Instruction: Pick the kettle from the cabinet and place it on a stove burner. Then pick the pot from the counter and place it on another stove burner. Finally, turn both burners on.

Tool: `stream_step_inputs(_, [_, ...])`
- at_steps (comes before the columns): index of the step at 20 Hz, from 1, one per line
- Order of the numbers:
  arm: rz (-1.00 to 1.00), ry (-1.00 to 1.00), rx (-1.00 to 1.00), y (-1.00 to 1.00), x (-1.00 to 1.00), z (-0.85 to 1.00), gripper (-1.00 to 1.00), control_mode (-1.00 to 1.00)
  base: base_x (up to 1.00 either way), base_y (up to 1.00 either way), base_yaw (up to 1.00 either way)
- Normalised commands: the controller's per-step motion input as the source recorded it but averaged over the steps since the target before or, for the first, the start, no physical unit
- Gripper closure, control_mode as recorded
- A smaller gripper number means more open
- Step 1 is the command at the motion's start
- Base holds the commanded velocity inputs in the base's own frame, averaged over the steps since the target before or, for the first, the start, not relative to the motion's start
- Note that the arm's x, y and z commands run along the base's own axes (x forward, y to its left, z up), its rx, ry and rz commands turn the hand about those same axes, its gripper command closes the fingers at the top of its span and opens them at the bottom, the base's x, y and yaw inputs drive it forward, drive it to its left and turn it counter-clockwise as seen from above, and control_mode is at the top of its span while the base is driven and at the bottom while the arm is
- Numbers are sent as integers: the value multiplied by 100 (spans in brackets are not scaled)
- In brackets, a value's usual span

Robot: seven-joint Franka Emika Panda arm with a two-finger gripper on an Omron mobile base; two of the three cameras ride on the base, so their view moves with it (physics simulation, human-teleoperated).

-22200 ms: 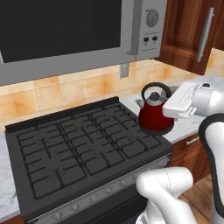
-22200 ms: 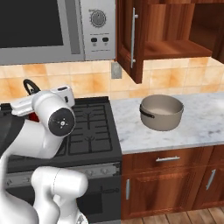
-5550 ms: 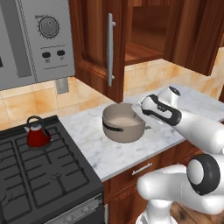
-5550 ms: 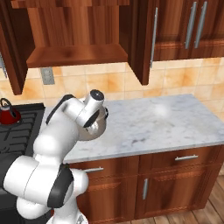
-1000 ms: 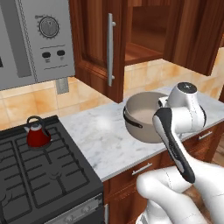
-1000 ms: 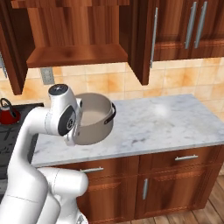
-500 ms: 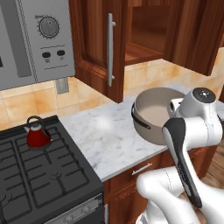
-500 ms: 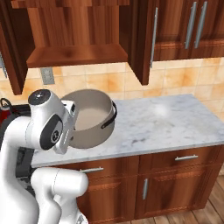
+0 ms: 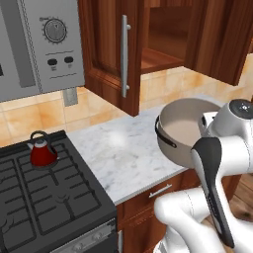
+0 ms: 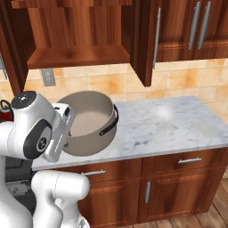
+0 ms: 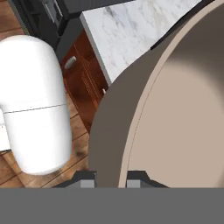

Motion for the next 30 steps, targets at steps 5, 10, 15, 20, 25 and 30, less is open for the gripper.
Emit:
stream_step_inputs(5, [0,-1,0,0,-4,0,100,100,-9,0,0])
stream_step_inputs(10, [0,0,0,0,0,0,100,100,-60,0,-3])
stream_step_inputs(15, [0,0,0,0,0,0,100,100,-69,3,-2])
stream_step_inputs(20, [0,0,0,0,0,0,100,100,-65,23,0])
stream_step_inputs(25, [0,0,0,0,0,0,100,100,-52,41,0])
stream_step_inputs(30, [0,0,0,0,0,0,100,100,-37,47,0])
